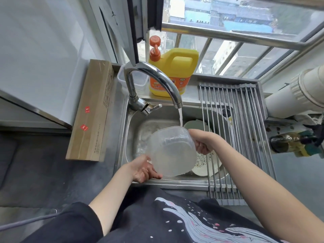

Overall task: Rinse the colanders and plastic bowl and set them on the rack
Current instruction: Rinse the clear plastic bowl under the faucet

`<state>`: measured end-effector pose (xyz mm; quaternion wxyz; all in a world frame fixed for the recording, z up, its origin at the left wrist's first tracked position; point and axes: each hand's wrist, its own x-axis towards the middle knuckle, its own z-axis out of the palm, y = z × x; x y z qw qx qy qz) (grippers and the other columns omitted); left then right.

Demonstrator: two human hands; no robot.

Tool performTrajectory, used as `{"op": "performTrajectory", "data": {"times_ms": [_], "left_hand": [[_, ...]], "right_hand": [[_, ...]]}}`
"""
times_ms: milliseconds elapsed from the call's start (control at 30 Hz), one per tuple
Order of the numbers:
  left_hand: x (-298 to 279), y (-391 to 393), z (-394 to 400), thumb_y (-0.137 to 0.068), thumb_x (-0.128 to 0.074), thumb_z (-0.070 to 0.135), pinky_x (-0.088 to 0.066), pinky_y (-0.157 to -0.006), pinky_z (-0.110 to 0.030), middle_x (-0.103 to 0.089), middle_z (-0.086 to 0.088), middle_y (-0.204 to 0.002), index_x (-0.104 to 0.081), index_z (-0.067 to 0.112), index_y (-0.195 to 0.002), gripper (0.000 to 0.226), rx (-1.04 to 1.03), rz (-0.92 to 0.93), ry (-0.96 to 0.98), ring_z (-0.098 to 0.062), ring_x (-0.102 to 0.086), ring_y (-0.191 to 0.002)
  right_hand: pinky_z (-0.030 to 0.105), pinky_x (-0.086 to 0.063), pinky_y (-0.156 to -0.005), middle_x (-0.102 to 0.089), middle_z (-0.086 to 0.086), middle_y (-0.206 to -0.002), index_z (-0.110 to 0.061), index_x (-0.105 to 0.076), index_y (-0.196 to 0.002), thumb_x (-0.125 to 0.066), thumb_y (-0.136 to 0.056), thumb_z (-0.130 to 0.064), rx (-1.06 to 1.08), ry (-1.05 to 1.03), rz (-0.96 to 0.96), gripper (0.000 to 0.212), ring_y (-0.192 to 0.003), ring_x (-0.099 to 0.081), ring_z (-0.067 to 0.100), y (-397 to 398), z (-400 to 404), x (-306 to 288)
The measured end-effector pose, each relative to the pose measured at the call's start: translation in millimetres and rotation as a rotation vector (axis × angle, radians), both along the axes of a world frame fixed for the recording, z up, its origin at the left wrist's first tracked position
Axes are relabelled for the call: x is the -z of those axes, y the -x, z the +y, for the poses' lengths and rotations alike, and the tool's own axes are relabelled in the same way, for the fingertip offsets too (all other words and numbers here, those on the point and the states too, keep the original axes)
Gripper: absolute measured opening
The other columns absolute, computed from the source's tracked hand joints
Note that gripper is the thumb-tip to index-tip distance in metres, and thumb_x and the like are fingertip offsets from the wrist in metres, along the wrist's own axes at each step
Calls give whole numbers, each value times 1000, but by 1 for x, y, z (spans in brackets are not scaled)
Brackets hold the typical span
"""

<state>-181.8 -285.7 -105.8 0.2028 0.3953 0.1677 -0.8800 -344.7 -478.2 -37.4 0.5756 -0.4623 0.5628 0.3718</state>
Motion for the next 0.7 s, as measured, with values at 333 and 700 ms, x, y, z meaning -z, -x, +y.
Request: {"op": "performTrajectory", "data": {"times_ms": [333, 700], "left_hand": [[-29, -18, -6, -95, -29, 41, -48, -37, -14, -64, -30, -93, -55, 1, -109, 50, 215, -271, 201, -13, -61, -41], [-69, -35, -15, -86, -65, 5, -59, -77, -28, -69, -7, -116, -52, 30, -123, 47, 341, -537, 517, -33, -67, -98]], "right_hand": [[11, -29, -36, -40, -3, -54, -8, -63, -91, -44, -96, -34, 112, -190, -212, 33, -38, -36, 3, 33, 5, -7], [27, -50, -47, -48, 5, -66, -61, -35, -132, -53, -97, -17, -60, 361, -527, 60, -46, -47, 13, 66, 60, -11]]}}
